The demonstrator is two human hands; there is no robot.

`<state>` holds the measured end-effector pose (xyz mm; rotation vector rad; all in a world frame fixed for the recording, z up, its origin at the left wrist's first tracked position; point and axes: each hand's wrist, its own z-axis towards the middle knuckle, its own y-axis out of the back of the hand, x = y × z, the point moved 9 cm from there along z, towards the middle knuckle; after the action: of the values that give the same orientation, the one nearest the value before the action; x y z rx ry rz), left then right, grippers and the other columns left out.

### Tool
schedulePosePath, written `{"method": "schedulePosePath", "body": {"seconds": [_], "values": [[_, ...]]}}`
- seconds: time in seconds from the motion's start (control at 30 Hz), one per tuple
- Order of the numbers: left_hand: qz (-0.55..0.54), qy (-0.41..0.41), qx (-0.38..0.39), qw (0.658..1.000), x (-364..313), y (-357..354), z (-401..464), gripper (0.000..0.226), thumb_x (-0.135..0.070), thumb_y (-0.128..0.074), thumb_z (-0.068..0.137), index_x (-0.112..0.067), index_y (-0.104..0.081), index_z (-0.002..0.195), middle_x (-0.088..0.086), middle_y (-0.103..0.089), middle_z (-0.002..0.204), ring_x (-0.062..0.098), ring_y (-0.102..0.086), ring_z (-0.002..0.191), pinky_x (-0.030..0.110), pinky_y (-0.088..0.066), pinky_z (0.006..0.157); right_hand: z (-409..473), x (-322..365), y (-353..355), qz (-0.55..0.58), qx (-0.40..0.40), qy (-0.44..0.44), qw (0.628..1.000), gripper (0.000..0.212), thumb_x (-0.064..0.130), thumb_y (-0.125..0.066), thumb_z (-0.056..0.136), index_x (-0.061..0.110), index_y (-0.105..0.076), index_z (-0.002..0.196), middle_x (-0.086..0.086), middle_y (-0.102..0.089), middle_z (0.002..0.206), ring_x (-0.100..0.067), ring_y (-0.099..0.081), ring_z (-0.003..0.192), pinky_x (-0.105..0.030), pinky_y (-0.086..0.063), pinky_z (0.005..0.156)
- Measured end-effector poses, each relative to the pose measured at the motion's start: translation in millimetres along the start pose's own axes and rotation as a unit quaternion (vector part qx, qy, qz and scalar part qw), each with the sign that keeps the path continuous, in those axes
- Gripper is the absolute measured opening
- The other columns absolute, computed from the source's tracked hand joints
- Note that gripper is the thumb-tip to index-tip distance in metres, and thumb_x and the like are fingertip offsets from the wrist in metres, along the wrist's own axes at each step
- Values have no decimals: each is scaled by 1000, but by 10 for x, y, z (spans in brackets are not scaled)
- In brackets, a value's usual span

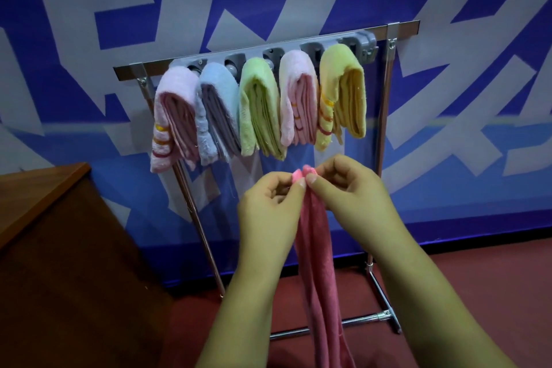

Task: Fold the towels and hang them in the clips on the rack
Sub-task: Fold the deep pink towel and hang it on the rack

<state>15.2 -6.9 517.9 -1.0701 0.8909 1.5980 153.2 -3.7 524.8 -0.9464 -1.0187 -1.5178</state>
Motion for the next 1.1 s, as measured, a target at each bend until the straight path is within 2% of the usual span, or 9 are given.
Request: {"method": "schedulePosePath", "body": {"seconds": [0.2, 0.4, 0.53, 0.67, 0.77, 0.87, 0.93, 1.0, 1.1], "values": [[29, 6, 20, 999, -20, 2, -57, 10, -14, -63, 87, -17, -72, 85, 0, -74, 75, 11, -71, 73, 34, -59, 73, -16, 39, -4, -20, 11, 18, 1000, 13, 21, -63, 88, 12, -63, 78, -8, -69, 74, -25, -66, 76, -45, -55, 76], [77, -8, 42, 996, -39, -29, -104, 24, -10, -55, 91, -28, -71, 90, 0, -74, 84, 13, -70, 83, 43, -57, 81, -26, 9, 3, -67, -7, 44, 997, 10, 22, -63, 87, 21, -66, 78, 4, -70, 73, -11, -67, 74, -37, -55, 74], [51, 10, 75, 996, -48, -59, -136, 34, 1, -47, 92, -19, -70, 107, -4, -73, 90, 5, -70, 85, 22, -56, 80, -40, 83, -24, -122, 18, 94, 988, 7, 16, -70, 82, 15, -67, 88, 12, -69, 83, 2, -64, 85, -14, -51, 75], [-8, 42, 139, 989, -64, -140, -170, 38, 11, -42, 90, -5, -64, 117, 5, -71, 103, 5, -69, 93, 15, -53, 81, -31, 133, 34, -137, 14, 125, 983, 13, 13, -74, 77, 18, -64, 84, 14, -68, 81, 3, -65, 86, -18, -53, 74], [-29, 25, 155, 987, -107, -90, -158, 35, 14, -45, 88, -6, -69, 105, 2, -73, 94, 8, -70, 88, 17, -55, 76, 6, 98, 78, -64, 36, 99, 992, 8, 10, -69, 81, 16, -64, 79, 4, -70, 76, -3, -67, 77, -23, -54, 72], [14, -52, 118, 992, -170, 124, -58, 31, 3, -63, 83, -25, -69, 96, -4, -70, 96, 3, -67, 92, 18, -52, 78, 27, 46, 80, 63, 78, 54, 994, 11, 12, -65, 85, 19, -63, 77, -1, -64, 71, -12, -61, 69, -32, -50, 70], [109, -113, 113, 981, -176, 216, 3, 26, -24, -73, 75, -38, -65, 95, -12, -59, 111, -3, -55, 108, 16, -45, 89, 39, 41, 73, 114, 95, 44, 988, 10, 20, -60, 82, 26, -61, 74, 0, -57, 68, -12, -53, 65, -31, -45, 66], [159, -113, 158, 968, -78, 185, 39, 25, -46, -69, 66, -43, -63, 89, -17, -50, 120, -4, -45, 120, 18, -36, 99, 54, 58, 61, 141, 106, 40, 983, 12, 22, -56, 82, 29, -60, 72, -2, -51, 68, -10, -48, 62, -27, -41, 63], [168, -81, 237, 953, 67, 68, 25, 27, -51, -69, 61, -40, -64, 85, -20, -49, 121, 1, -43, 124, 22, -33, 102, 53, 118, 50, 171, 122, 45, 977, 10, 21, -54, 82, 24, -58, 75, -1, -51, 66, -6, -48, 57, -18, -42, 55]]}}
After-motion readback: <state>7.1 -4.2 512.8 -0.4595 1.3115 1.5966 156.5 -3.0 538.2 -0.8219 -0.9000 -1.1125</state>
